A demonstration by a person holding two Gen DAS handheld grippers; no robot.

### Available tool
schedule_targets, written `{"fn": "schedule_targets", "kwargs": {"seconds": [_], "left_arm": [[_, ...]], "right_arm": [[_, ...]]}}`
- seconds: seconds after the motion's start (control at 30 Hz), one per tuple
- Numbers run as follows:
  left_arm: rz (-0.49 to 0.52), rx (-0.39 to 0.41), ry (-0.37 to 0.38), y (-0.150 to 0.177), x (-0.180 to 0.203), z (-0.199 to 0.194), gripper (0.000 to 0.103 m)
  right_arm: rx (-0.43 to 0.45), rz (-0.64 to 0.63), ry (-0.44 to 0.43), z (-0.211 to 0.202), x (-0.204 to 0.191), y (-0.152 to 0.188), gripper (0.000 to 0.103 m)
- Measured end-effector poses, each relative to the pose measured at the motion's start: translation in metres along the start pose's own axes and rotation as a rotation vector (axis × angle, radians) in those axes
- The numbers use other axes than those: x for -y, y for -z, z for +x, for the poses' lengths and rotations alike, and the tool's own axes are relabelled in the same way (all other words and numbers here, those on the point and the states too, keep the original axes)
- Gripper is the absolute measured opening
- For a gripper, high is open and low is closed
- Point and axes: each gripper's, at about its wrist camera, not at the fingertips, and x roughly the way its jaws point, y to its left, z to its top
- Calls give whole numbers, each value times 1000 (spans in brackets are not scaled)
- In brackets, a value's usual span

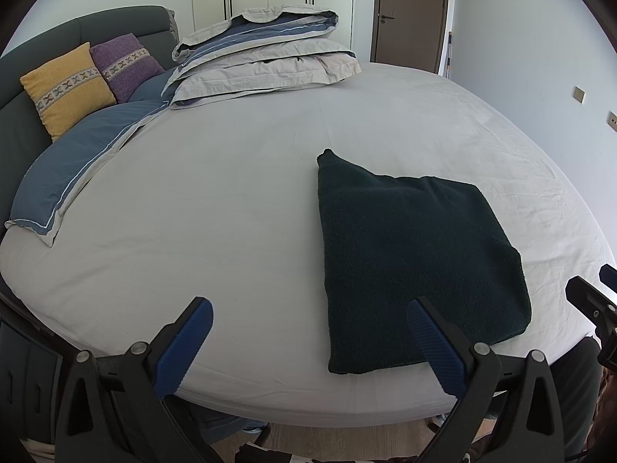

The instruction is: Fold small clothes

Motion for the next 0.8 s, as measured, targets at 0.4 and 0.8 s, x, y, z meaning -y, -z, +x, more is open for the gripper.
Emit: {"fn": "schedule_targets", "kwargs": {"seconds": [0.4, 0.8], "left_arm": [[1, -1, 0, 0, 0, 0, 103], [3, -3, 1, 2, 0, 2, 103]], "right_arm": [[-1, -2, 0, 0, 0, 1, 103], [-1, -3, -1, 1, 0, 1, 103]]}}
